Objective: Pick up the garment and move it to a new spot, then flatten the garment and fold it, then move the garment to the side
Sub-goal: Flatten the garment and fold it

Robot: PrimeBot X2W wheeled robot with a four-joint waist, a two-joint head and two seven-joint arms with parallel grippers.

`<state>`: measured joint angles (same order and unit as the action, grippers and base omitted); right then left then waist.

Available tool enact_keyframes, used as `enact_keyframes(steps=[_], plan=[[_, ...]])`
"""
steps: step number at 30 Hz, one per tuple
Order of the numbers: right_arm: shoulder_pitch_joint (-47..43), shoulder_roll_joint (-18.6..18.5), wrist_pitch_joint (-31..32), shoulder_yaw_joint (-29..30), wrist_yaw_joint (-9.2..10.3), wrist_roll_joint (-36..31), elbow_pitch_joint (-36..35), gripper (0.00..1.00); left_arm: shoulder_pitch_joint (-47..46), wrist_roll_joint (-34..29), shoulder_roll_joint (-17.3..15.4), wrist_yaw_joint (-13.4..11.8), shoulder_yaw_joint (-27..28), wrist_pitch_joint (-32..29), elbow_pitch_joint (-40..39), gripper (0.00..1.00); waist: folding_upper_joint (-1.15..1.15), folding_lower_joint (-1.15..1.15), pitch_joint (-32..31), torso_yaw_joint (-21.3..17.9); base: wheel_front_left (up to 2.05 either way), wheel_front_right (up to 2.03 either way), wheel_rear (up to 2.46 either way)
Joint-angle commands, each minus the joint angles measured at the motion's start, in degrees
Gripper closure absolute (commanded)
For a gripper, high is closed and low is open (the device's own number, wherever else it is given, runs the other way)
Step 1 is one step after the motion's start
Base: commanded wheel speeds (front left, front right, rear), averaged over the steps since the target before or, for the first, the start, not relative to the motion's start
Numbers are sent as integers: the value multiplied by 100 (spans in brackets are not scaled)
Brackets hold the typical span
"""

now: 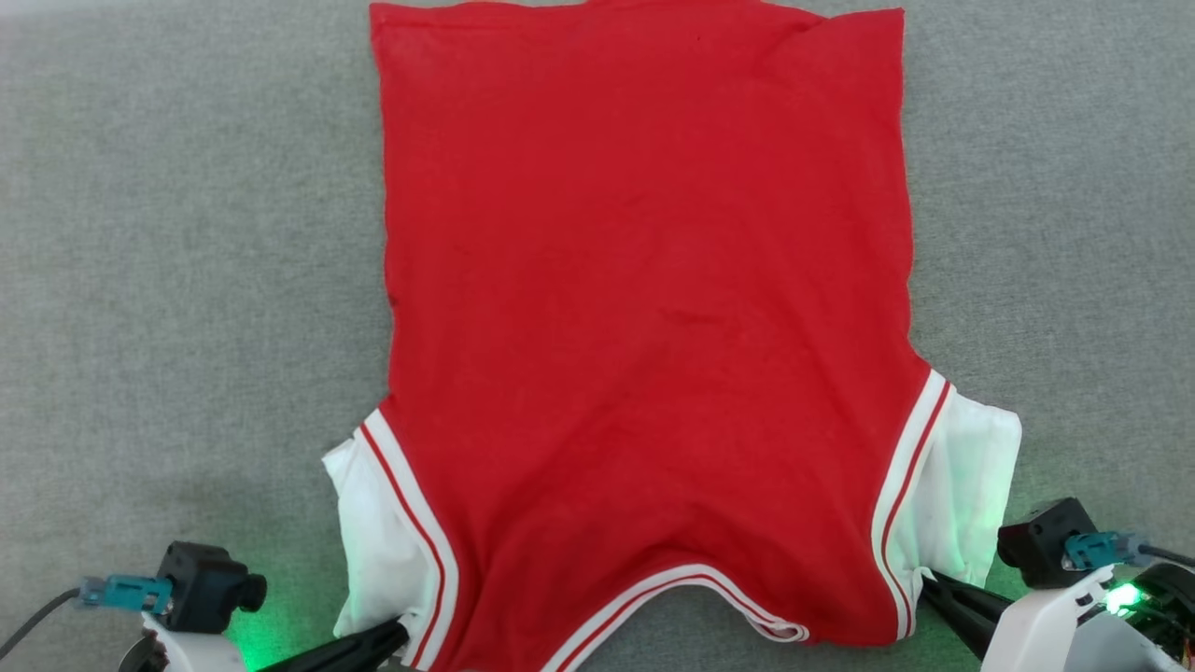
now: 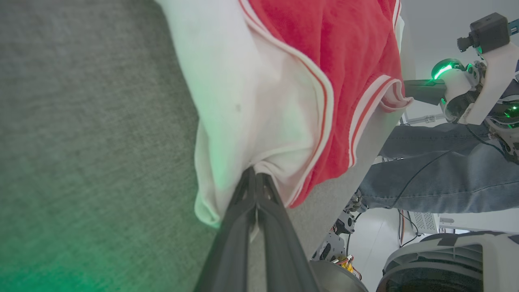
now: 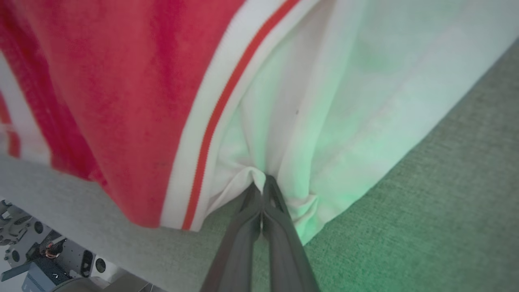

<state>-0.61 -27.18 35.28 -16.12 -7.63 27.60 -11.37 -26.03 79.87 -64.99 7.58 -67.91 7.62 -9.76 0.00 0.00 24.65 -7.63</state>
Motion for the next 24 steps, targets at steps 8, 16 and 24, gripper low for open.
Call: enact_keyframes(steps=[8,16,24], plan=[[98,199,-115,326,23,-141,-482,0,-98,83,0,-17,-194,271,-2,100,0,0,-22,-105,0,0,0],[425,301,932,1548,18,50,-1930,0,-337,-160,-25,-15,-298,400,-254,100,0,0,56,50,0,0,0],[2809,603,1612,2078,17,-270,-482,0,-752,-317,73,-15,-385,339,-408,100,0,0,313,381,0,0,0]])
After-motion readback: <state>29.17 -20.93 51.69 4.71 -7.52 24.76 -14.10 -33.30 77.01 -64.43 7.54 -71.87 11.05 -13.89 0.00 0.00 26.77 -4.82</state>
